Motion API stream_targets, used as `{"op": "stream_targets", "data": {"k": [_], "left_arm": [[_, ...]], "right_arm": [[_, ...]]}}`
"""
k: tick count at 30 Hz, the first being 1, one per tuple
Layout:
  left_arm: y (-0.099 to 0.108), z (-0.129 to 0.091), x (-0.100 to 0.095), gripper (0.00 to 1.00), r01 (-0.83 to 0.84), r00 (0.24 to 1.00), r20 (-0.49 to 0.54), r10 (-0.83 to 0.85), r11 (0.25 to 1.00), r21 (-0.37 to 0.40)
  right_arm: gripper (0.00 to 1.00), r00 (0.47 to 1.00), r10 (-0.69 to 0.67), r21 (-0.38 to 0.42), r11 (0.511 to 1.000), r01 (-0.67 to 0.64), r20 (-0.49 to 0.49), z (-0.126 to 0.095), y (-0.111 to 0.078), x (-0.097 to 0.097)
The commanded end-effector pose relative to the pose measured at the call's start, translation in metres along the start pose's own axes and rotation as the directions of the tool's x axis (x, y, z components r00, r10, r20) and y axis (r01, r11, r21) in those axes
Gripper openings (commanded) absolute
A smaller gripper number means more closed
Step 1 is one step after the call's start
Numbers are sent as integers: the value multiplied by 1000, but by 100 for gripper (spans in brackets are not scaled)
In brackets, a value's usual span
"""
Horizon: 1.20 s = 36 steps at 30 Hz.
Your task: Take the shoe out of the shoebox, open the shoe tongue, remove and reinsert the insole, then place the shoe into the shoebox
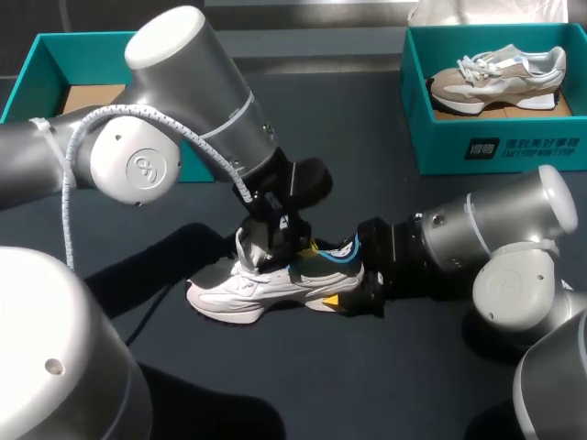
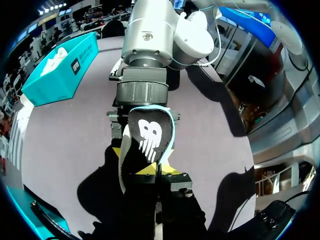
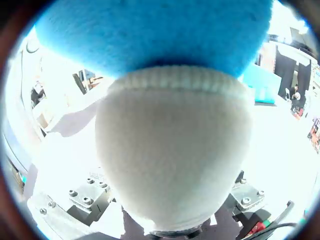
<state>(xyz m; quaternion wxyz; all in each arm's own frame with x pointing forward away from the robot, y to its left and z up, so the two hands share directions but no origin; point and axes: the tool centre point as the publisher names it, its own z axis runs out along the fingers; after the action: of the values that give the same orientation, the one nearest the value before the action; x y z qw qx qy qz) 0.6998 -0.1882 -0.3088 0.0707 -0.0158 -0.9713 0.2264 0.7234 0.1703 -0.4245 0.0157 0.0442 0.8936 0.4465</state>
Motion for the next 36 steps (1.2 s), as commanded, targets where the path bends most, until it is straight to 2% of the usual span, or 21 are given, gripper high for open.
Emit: {"op": "stream_targets", "data": {"k": [1,10,18,25,30,36], "left_arm": [[15,-15,11,0,22,999,37,-23,1000,14],[24,-27,9,0,56,996,72,-60,997,60],[17,-30,4,0,52,994,88,-60,994,98],[5,-17,-1,0,31,996,83,-41,993,117],[-4,-10,-1,0,5,992,124,-26,986,165],[-5,-7,0,0,-1,991,134,-26,981,196]], "right_arm": [[0,1000,1,5,1000,-1,1,4,0,0],[0,1000,1,5,1000,-1,1,4,0,0],[0,1000,1,5,1000,-1,1,4,0,0],[0,1000,1,5,1000,-1,1,4,0,0],[0,1000,1,5,1000,-1,1,4,0,0],[0,1000,1,5,1000,-1,1,4,0,0]]}}
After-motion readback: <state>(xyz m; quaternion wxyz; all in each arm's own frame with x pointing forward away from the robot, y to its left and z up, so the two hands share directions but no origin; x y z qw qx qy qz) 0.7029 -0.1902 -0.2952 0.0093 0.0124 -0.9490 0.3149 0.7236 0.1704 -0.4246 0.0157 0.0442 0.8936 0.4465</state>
